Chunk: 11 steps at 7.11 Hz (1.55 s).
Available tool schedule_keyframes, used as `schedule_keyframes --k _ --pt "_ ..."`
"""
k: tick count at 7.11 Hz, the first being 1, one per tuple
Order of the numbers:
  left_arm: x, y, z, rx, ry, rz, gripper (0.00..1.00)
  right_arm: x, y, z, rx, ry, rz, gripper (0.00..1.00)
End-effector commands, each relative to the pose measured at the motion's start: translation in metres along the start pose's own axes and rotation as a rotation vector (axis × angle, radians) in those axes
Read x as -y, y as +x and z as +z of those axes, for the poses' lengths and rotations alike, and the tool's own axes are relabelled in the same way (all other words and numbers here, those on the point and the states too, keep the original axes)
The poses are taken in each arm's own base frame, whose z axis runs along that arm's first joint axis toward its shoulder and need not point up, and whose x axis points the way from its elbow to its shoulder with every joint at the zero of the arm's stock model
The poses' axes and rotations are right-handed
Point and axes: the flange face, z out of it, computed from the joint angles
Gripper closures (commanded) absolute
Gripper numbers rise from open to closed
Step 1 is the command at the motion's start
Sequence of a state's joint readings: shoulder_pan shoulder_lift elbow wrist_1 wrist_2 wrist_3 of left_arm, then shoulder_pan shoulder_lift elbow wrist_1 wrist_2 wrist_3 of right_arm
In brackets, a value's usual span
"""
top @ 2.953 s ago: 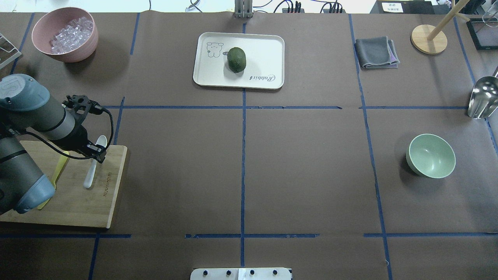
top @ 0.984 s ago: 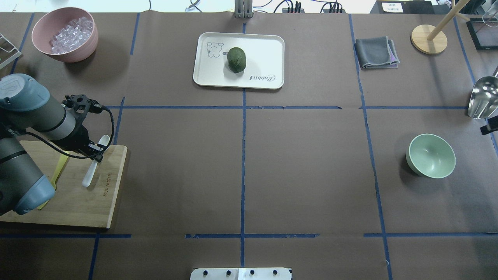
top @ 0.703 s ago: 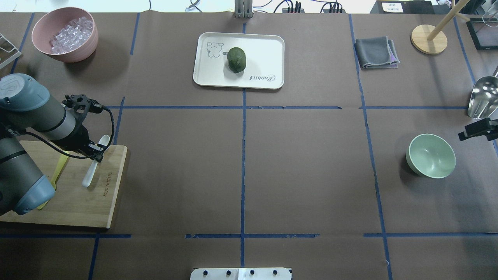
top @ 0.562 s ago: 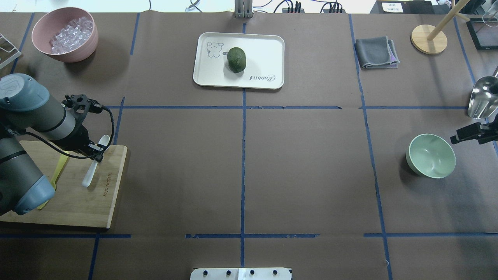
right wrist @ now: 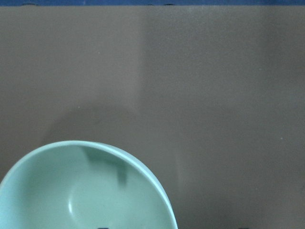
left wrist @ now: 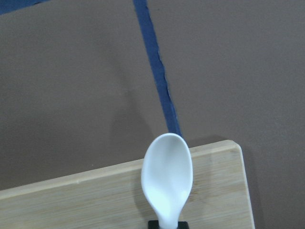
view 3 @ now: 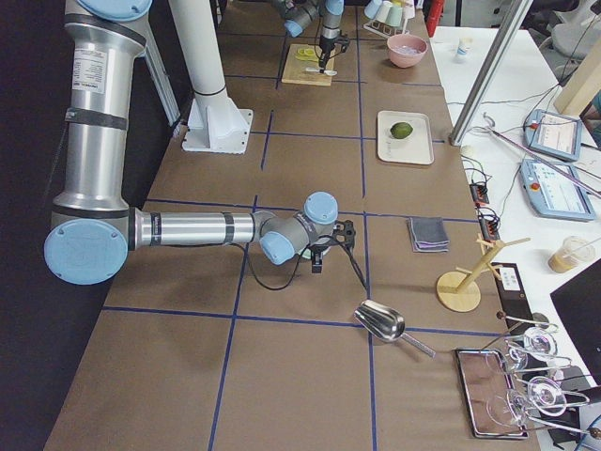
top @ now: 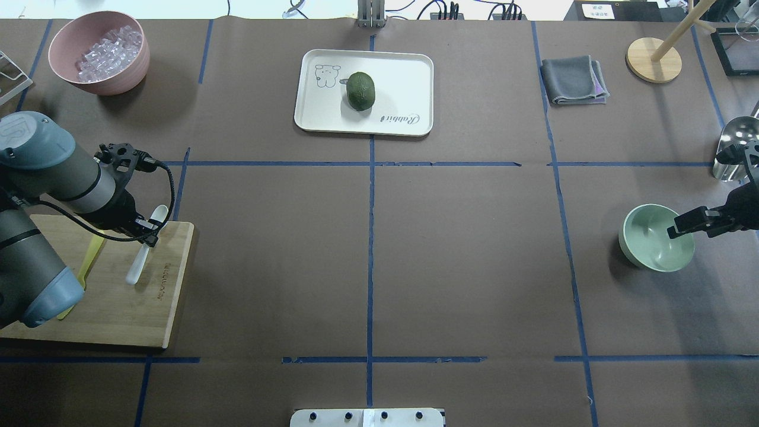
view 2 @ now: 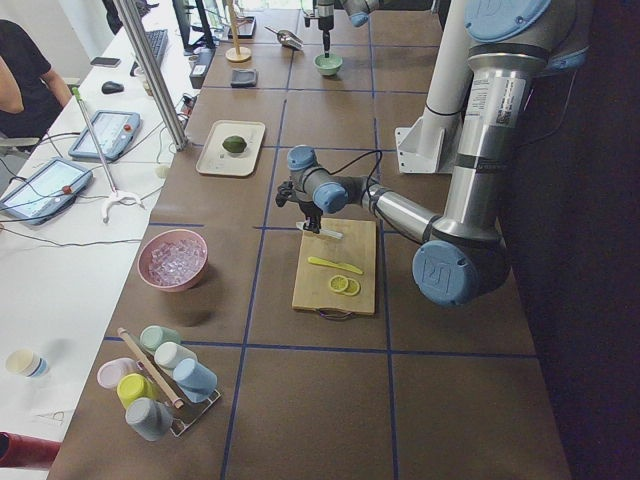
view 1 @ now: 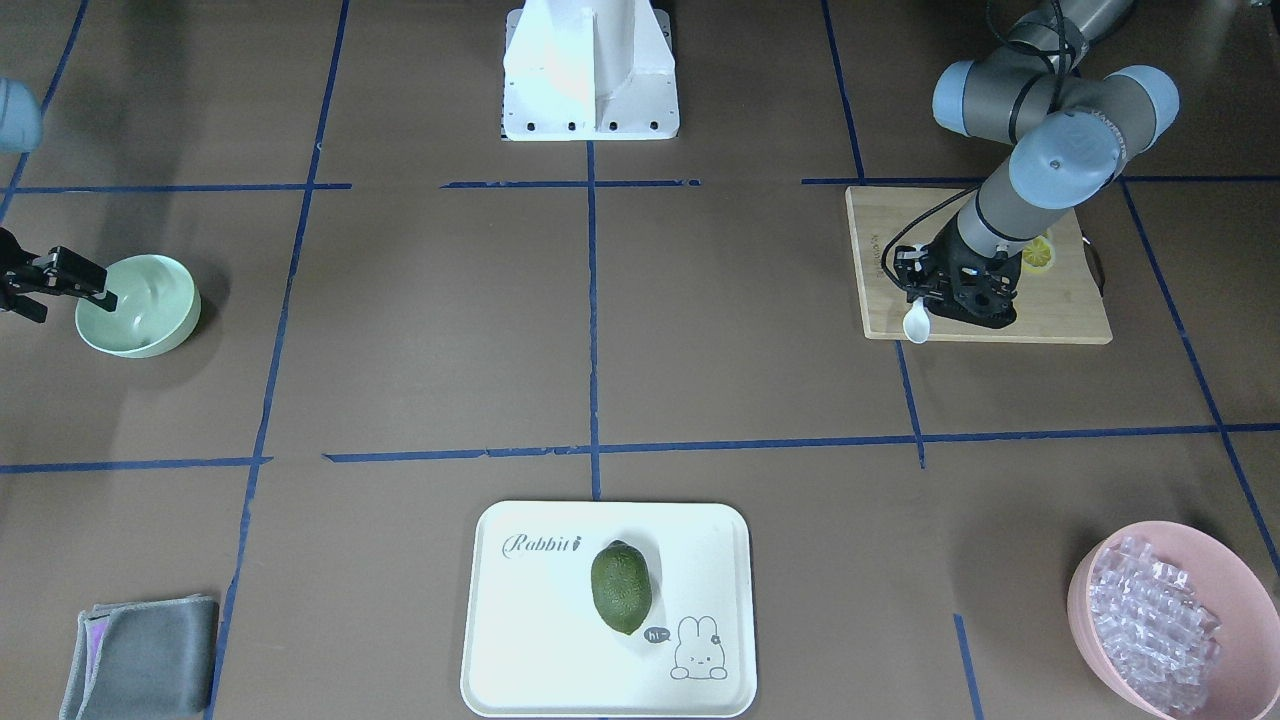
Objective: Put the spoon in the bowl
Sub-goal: 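Reach the right gripper to the pale green bowl's rim and grasp it, then lift the spoon with the left gripper while the right gripper carries the bowl inward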
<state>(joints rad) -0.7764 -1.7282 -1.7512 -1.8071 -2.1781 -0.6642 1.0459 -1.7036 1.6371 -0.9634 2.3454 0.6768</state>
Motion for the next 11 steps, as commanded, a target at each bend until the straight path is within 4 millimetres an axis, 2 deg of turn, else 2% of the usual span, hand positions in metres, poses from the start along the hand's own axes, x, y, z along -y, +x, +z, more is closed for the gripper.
schedule_keyframes --k 1,2,5,6,7,8,9,10,11 --pt "0.000 0.002 -0.003 -0.003 0.005 0.002 1.00 -0.002 0.000 0.006 -0.003 -0.013 -0.001 0.80" --pt "0.000 0.003 -0.004 -0.010 -0.004 0.001 1.00 -0.003 0.002 0.007 -0.004 -0.017 0.004 1.00" --pt "0.001 0.012 -0.012 -0.025 0.006 0.007 1.00 0.013 -0.023 -0.001 0.029 0.006 -0.012 1.00" --pt "0.002 0.025 -0.025 -0.050 0.022 -0.021 1.00 0.031 -0.059 -0.013 0.092 0.013 0.022 1.00" --pt "0.001 0.045 -0.043 -0.091 0.016 -0.035 1.00 0.052 -0.121 -0.019 0.153 0.014 0.076 1.00" --pt "0.012 0.081 -0.072 -0.117 0.034 -0.078 1.00 0.064 -0.190 -0.013 0.196 0.002 0.126 1.00" --pt "0.028 0.122 -0.092 -0.137 0.038 -0.125 1.00 0.065 -0.251 0.003 0.211 0.000 0.156 1.00" --pt "0.033 0.152 -0.100 -0.155 0.032 -0.149 1.00 0.064 -0.325 0.015 0.238 0.011 0.185 1.00" --pt "0.035 0.174 -0.106 -0.177 0.035 -0.165 1.00 0.047 -0.397 0.034 0.265 -0.001 0.234 1.00"
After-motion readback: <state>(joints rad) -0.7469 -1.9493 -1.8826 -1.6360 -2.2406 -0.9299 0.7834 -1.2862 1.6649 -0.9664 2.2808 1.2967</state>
